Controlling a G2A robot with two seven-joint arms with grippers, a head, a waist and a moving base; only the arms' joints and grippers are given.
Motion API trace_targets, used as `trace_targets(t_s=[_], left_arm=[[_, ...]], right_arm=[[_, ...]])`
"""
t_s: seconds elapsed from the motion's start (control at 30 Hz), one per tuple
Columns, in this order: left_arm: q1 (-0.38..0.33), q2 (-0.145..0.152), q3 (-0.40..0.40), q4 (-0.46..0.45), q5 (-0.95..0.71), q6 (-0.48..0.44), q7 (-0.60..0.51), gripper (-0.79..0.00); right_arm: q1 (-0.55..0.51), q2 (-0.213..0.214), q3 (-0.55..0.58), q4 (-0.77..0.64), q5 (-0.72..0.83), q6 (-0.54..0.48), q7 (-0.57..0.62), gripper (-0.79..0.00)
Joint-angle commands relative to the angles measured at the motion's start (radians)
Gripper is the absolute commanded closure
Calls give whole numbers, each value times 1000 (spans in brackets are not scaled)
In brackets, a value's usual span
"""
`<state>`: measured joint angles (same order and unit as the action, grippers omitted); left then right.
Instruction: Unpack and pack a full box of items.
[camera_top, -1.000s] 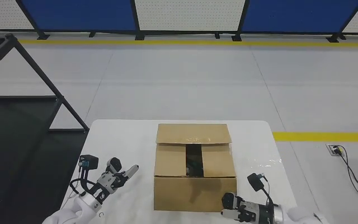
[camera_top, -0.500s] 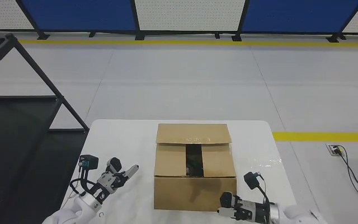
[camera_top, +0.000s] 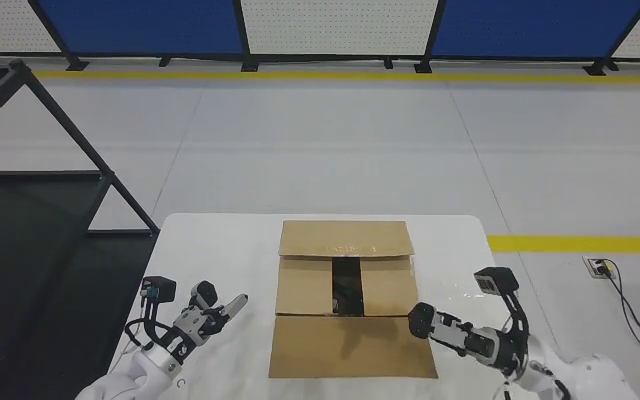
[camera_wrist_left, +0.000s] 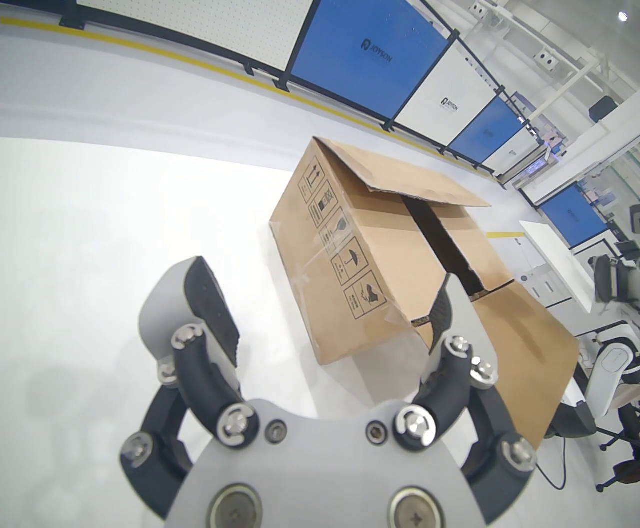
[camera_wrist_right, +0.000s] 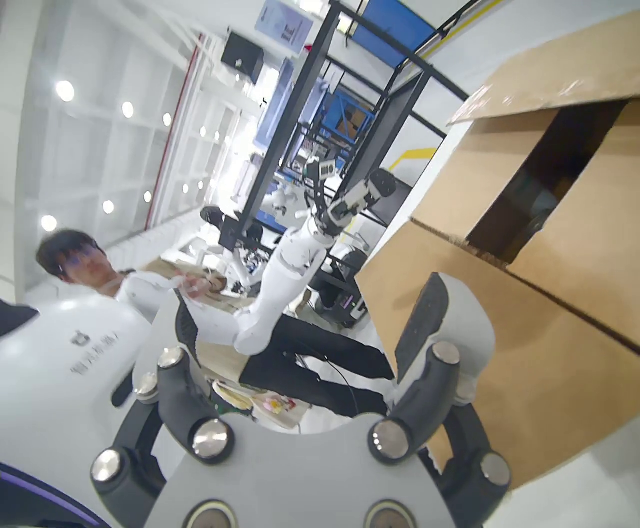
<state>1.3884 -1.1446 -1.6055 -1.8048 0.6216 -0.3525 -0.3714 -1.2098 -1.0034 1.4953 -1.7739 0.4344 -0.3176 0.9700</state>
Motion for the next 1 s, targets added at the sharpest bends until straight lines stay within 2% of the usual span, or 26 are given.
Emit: trace_targets(t_s=[0.0,0.07,0.43,0.6,0.77,0.83,0.97], left_arm=[[0,0,0,0,0,0,0,-785],[0,0,0,0,0,0,0,-785],[0,0,0,0,0,0,0,-785],[4,1,-3,-17,-17,-6,14,-785],[16,3,-21,-26,-50,-20,13,-785],[25,4,-28,-26,-57,-21,21,-785],[39,5,-41,-24,-70,-18,30,-785]], right_arm=[[55,-6,-28,39,19,115,-86,-785],[100,-10,-55,67,3,184,-123,-785],[94,-13,-63,67,37,194,-136,-785],[156,-31,-134,125,71,356,-295,-785],[241,-48,-195,205,38,432,-425,-785],[270,-54,-210,236,45,464,-452,-785],[294,-61,-221,261,54,463,-471,-785]])
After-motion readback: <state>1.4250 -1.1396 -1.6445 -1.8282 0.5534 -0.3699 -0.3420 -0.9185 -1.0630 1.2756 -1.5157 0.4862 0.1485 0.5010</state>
